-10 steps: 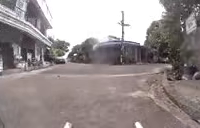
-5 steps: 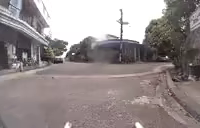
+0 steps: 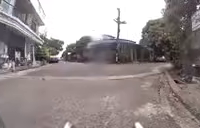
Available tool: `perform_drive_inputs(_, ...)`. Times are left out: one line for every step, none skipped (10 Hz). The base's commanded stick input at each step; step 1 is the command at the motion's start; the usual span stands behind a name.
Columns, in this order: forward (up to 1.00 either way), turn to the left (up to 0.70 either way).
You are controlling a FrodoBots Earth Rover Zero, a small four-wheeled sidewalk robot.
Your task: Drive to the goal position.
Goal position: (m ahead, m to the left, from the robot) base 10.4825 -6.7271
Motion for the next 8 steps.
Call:
perform_drive_inputs(0.7,-0.14)
perform_drive_inputs(0.7,-0.13)
perform_drive_inputs(0.7,-0.13)
perform_drive_inputs(0.7,-0.13)
perform_drive_inputs(0.7,-0.14)
perform_drive_inputs(0.7,-0.13)
perform_drive_inputs(0.7,-0.14)
perform_drive_inputs(0.7,-0.13)
